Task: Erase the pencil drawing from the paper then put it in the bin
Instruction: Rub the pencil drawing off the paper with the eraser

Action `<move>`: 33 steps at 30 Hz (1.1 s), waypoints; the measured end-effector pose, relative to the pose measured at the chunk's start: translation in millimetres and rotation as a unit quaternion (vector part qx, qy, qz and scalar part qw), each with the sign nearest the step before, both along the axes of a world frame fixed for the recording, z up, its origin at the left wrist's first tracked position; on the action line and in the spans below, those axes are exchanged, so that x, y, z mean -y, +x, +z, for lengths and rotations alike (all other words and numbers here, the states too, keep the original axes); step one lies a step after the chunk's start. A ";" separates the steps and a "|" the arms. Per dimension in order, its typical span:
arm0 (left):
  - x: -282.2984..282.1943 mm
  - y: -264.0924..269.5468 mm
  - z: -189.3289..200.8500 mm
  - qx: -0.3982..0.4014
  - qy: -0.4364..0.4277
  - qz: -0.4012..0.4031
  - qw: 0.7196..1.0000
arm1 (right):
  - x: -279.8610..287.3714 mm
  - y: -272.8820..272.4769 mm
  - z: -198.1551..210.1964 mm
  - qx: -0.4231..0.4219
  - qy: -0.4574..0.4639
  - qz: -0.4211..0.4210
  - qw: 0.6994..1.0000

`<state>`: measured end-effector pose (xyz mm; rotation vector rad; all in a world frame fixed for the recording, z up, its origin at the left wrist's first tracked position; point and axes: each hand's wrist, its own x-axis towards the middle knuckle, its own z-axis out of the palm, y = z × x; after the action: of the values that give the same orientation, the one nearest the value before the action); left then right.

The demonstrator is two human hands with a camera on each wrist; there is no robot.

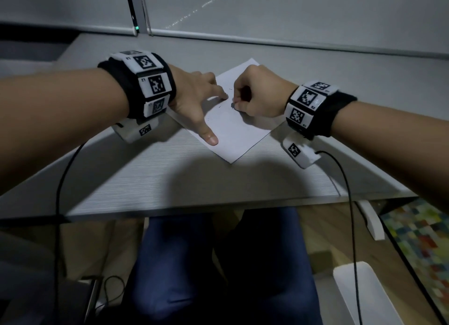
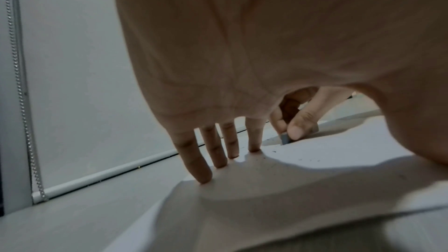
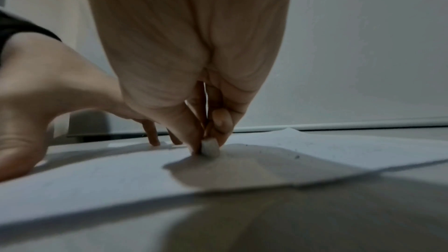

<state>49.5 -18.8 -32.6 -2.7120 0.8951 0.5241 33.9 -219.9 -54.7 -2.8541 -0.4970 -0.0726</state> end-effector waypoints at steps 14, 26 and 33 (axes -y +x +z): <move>0.2 -1.0 -3.0 -0.006 0.006 0.021 1.000 | 0.9 2.5 10.1 -0.016 -0.030 -0.008 0.999; -1.9 -0.5 -5.4 -0.009 -0.007 0.020 1.000 | -12.6 -4.3 10.1 -0.018 -0.022 0.001 1.000; -9.9 1.3 -8.0 -0.021 -0.045 0.015 0.999 | -41.2 -9.2 10.9 -0.032 -0.027 0.074 0.996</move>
<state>50.8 -8.9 -40.6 -2.8100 0.9105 0.5627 24.7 -178.7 -43.8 -2.8516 -0.7041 0.0589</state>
